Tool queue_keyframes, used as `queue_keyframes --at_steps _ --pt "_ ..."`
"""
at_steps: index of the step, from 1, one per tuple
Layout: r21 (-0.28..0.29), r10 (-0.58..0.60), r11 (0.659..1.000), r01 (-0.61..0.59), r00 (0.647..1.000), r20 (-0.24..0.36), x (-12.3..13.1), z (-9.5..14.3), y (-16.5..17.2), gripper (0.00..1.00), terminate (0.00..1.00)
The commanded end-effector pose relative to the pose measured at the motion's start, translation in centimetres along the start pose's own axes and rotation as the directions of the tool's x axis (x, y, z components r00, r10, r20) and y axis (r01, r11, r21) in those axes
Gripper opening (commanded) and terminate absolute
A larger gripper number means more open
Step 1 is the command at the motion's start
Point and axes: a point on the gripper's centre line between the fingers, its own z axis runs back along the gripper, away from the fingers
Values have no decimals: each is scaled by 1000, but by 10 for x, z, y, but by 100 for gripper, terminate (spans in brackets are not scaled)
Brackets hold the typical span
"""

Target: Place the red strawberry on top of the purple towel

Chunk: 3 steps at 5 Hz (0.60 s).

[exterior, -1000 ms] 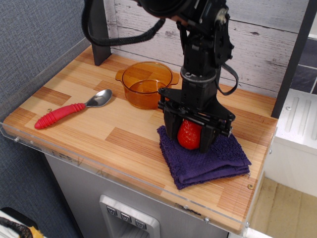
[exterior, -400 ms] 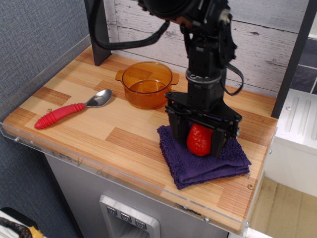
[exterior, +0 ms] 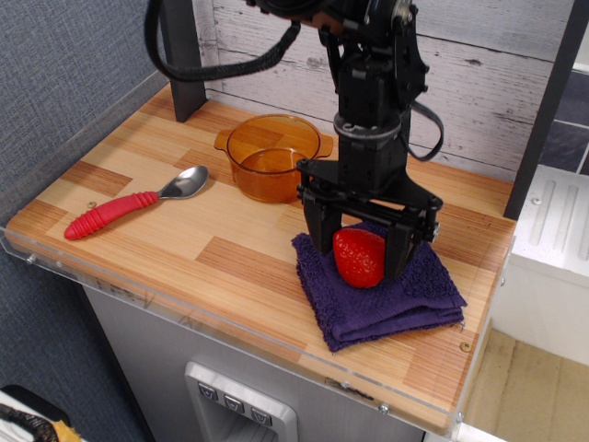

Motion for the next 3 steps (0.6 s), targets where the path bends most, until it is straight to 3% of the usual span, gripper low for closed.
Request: queue_keyframes --at_steps 1,2,3 --pt "-21 23 1000 -21 997 77 5 36 5 100 0" --pt "-42 50 998 -47 997 66 5 46 14 100 0" --pt "-33 88 996 -85 992 92 4 63 27 100 0"
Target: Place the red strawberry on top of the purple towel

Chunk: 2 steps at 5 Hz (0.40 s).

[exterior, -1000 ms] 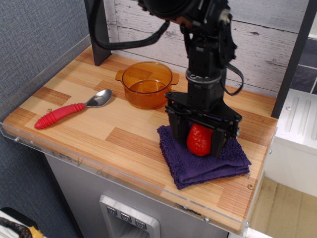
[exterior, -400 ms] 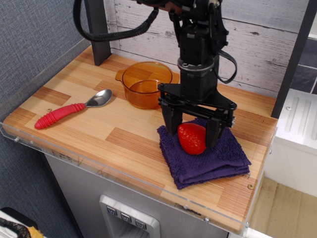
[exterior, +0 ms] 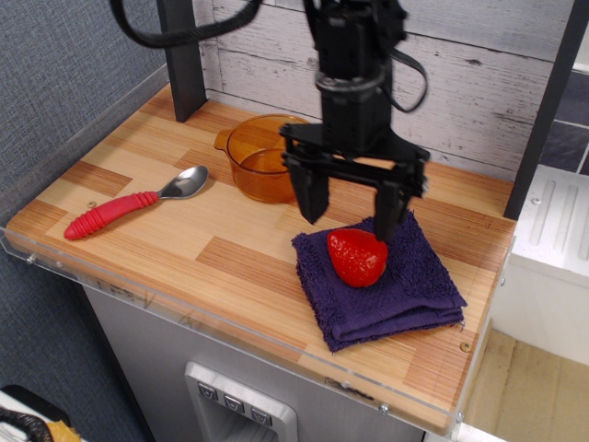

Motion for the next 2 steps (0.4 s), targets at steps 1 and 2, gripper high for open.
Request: queue_keyframes --at_steps 1,2 --pt "33 79 996 -82 993 89 9 47 31 100 0" --pt "50 137 989 -142 985 104 15 57 57 100 0"
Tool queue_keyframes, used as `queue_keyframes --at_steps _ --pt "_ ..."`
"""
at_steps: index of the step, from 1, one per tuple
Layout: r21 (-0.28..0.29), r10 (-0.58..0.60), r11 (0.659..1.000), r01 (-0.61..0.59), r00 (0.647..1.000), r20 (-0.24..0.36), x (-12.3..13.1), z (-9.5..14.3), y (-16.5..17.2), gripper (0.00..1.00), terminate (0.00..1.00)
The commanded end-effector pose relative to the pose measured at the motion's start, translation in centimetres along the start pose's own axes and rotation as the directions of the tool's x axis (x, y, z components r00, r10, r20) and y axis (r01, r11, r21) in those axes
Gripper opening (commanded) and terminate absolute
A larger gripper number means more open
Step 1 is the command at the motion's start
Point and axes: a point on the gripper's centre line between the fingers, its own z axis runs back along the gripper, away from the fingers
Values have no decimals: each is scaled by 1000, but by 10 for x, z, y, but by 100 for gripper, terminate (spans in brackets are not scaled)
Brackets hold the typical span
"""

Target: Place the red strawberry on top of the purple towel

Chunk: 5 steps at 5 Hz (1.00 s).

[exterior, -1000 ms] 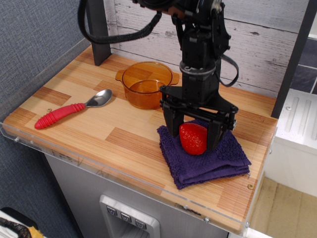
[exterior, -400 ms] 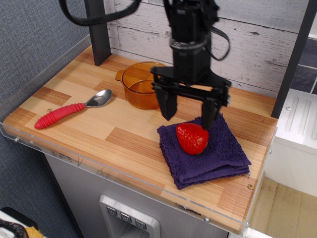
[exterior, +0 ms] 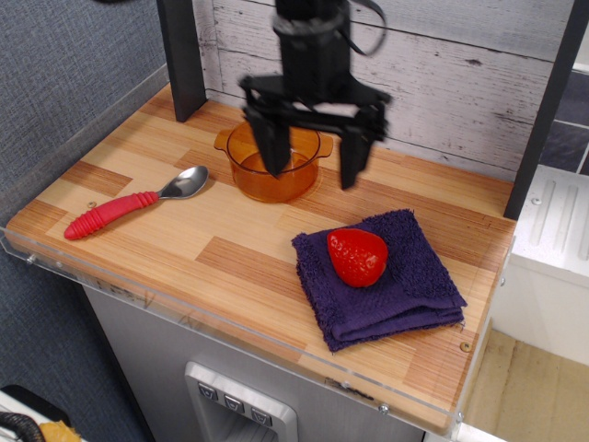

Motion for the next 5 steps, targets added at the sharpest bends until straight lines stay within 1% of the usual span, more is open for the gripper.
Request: queue_keyframes --at_steps 1,2,3,4,5 --pt "18 60 998 -62 995 81 26 28 40 100 0" --pt "53 34 998 -40 994 107 45 35 35 100 0" --pt "-5 34 999 -33 988 152 54 33 31 100 0" --pt "-5 34 999 -33 988 152 54 33 31 100 0" --pt "-5 34 999 -33 988 152 54 33 31 100 100"
